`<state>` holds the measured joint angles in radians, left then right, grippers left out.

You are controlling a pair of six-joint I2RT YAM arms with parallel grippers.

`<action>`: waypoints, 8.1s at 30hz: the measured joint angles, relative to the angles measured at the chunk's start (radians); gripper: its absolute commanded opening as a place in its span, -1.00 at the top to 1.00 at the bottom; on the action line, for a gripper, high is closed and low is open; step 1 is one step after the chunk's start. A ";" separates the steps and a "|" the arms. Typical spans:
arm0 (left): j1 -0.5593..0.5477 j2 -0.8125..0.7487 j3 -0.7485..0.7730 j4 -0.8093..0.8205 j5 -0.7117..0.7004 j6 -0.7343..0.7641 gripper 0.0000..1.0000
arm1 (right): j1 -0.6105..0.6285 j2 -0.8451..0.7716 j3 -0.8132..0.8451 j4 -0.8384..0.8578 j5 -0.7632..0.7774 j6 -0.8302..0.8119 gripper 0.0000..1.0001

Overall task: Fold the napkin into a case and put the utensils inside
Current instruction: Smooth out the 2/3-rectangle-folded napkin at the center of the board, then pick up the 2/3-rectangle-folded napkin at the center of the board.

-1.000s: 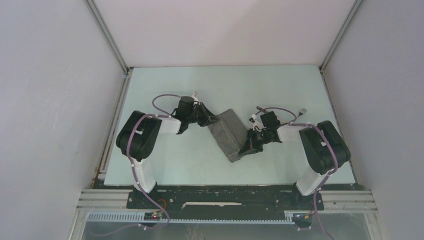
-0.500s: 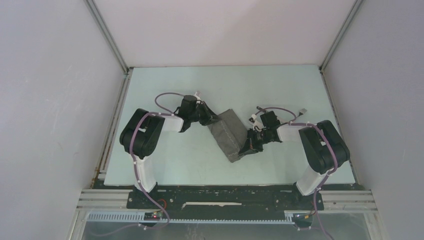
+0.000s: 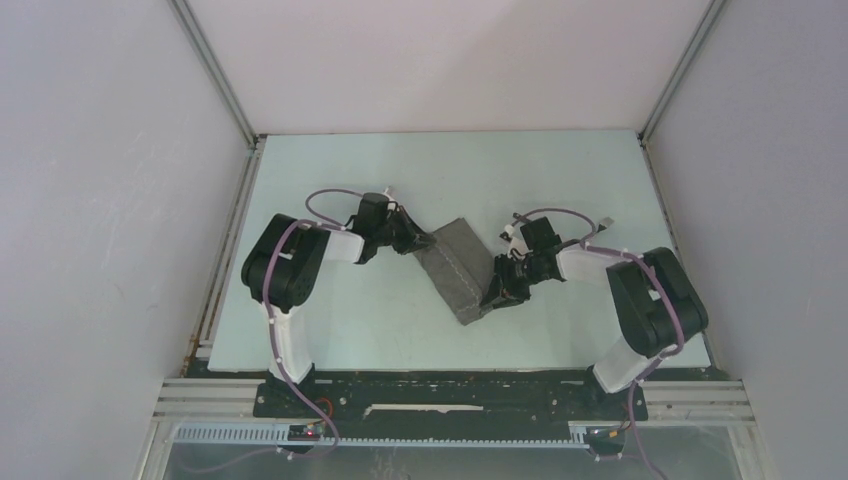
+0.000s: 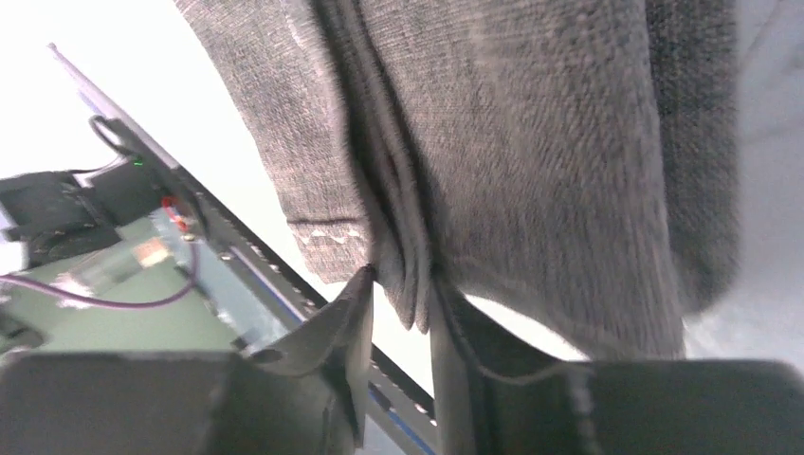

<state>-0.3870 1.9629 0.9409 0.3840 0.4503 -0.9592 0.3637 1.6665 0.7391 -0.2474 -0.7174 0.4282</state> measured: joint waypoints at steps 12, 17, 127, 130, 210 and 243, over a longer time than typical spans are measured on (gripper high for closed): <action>0.002 0.014 -0.003 0.007 0.015 0.010 0.94 | 0.116 -0.235 0.204 -0.014 0.136 -0.013 -0.63; 0.004 0.017 -0.003 0.007 0.025 0.013 0.94 | 0.204 0.098 0.283 0.252 0.005 0.060 -0.78; -0.354 -0.599 -0.069 -0.695 -0.165 0.163 -0.03 | -0.249 -0.092 -0.041 0.003 0.093 -0.003 0.25; -0.357 -0.579 -0.062 -0.694 -0.168 0.154 -0.01 | -0.229 -0.092 -0.041 0.010 0.088 -0.005 0.48; -0.780 0.341 0.964 -1.366 -0.843 -0.048 0.92 | -0.479 -0.463 -0.208 -0.042 0.139 0.050 -0.93; -0.725 -0.014 0.503 -1.057 -0.726 -0.026 1.00 | -0.164 0.248 0.040 0.681 -0.167 0.477 -0.58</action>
<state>-1.1118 1.9484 1.4441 -0.6731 -0.2756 -0.9855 0.1997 1.9148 0.7788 0.4339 -0.8848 0.9051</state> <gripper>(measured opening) 0.065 0.834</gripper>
